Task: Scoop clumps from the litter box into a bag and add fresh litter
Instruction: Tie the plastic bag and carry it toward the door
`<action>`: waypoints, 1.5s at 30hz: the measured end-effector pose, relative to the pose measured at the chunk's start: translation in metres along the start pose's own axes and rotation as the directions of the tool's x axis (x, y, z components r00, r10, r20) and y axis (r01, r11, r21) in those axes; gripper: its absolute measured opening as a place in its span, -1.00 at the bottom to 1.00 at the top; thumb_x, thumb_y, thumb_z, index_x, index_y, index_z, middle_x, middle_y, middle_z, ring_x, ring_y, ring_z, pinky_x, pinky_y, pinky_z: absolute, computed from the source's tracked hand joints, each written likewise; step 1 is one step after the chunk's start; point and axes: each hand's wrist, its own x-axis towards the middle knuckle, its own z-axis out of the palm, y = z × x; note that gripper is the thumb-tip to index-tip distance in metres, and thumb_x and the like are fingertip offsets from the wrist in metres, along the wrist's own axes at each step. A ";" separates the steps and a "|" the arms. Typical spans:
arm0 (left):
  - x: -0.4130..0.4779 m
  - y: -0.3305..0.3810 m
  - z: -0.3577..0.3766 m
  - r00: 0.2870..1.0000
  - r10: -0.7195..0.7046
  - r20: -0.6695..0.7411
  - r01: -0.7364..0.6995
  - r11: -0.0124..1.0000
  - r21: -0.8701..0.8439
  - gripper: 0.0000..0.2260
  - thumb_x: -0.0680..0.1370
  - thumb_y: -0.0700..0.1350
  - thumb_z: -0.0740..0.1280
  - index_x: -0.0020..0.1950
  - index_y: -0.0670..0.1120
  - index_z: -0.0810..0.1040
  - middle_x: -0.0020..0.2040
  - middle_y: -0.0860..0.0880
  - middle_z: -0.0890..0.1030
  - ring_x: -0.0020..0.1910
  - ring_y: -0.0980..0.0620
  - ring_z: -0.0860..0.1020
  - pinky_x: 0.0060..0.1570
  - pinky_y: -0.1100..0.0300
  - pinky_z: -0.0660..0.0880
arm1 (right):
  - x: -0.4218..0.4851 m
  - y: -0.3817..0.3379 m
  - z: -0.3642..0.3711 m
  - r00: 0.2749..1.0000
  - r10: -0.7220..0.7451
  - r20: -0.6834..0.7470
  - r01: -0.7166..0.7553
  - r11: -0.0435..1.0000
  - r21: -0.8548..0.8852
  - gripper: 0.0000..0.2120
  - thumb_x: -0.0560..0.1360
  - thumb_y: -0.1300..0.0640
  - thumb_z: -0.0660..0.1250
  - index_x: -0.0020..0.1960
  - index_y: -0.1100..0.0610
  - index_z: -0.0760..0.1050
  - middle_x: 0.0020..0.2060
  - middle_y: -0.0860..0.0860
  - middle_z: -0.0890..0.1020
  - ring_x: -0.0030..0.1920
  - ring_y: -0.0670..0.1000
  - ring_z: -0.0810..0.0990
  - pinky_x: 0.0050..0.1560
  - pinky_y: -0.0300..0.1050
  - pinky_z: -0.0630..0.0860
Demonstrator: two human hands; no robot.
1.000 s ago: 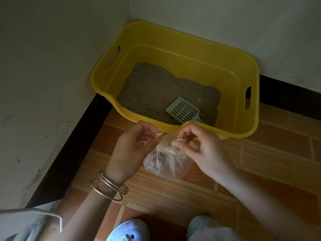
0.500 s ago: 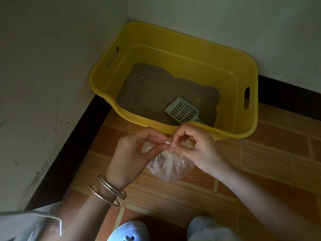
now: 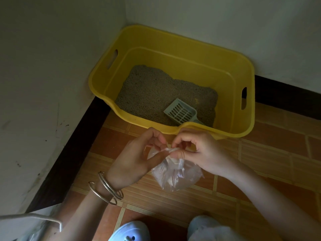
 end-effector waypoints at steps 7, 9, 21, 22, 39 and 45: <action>0.004 0.012 -0.025 0.977 0.177 -0.119 -0.095 0.861 0.500 -0.66 0.48 0.12 0.23 0.13 -0.03 0.55 0.07 0.11 0.56 0.09 0.13 0.51 0.09 0.19 0.44 | -0.004 -0.016 -0.018 0.979 -0.146 -0.145 0.119 0.977 -0.177 -0.81 0.43 -0.06 0.33 -0.15 0.06 0.54 -0.18 -0.11 0.53 -0.05 -0.12 0.47 0.00 -0.12 0.41; 0.005 0.018 -0.033 0.962 0.242 -0.126 -0.089 0.714 0.694 -0.60 0.50 0.12 0.19 0.21 -0.07 0.54 0.17 0.01 0.55 0.16 0.03 0.50 0.14 0.08 0.44 | -0.002 -0.024 -0.025 0.961 -0.195 -0.194 0.153 0.965 -0.211 -0.80 0.44 -0.06 0.33 -0.16 0.08 0.54 -0.18 -0.11 0.54 -0.05 -0.10 0.47 0.00 -0.03 0.43; 0.029 0.091 -0.068 0.936 0.348 -0.059 -0.043 0.280 0.959 -0.58 0.54 0.15 0.16 0.25 -0.04 0.55 0.20 -0.05 0.58 0.20 -0.09 0.52 0.16 -0.12 0.42 | 0.020 -0.099 -0.086 0.896 -0.324 -0.304 0.211 0.913 -0.349 -0.81 0.45 -0.04 0.31 -0.16 0.09 0.52 -0.22 -0.09 0.56 -0.07 -0.07 0.48 0.01 -0.10 0.38; 0.031 0.097 -0.071 0.932 0.357 -0.062 -0.040 0.270 0.962 -0.58 0.53 0.15 0.15 0.24 -0.04 0.56 0.18 -0.05 0.59 0.18 -0.10 0.53 0.18 -0.11 0.41 | 0.023 -0.104 -0.090 0.895 -0.326 -0.304 0.212 0.911 -0.354 -0.81 0.46 -0.05 0.31 -0.16 0.08 0.52 -0.22 -0.10 0.56 -0.07 -0.09 0.48 0.01 -0.11 0.38; 0.058 0.311 -0.121 0.922 0.387 -0.028 -0.083 0.267 0.960 -0.63 0.50 0.10 0.19 0.20 -0.03 0.57 0.06 -0.03 0.63 -0.02 -0.10 0.59 0.12 -0.05 0.45 | 0.037 -0.272 -0.221 0.934 -0.031 -0.357 -0.003 0.995 -0.095 -0.90 0.47 0.08 0.37 -0.11 0.11 0.55 -0.19 -0.11 0.61 -0.08 -0.15 0.56 0.05 -0.23 0.45; 0.047 0.436 -0.146 0.930 0.365 -0.038 -0.069 0.277 0.958 -0.61 0.51 0.12 0.15 0.20 -0.03 0.57 0.05 -0.03 0.63 0.05 -0.09 0.57 0.18 -0.08 0.41 | 0.020 -0.384 -0.289 0.921 -0.022 -0.388 -0.021 0.994 -0.105 -0.93 0.46 0.09 0.37 -0.09 0.07 0.54 -0.19 -0.14 0.62 -0.06 -0.20 0.56 0.09 -0.36 0.41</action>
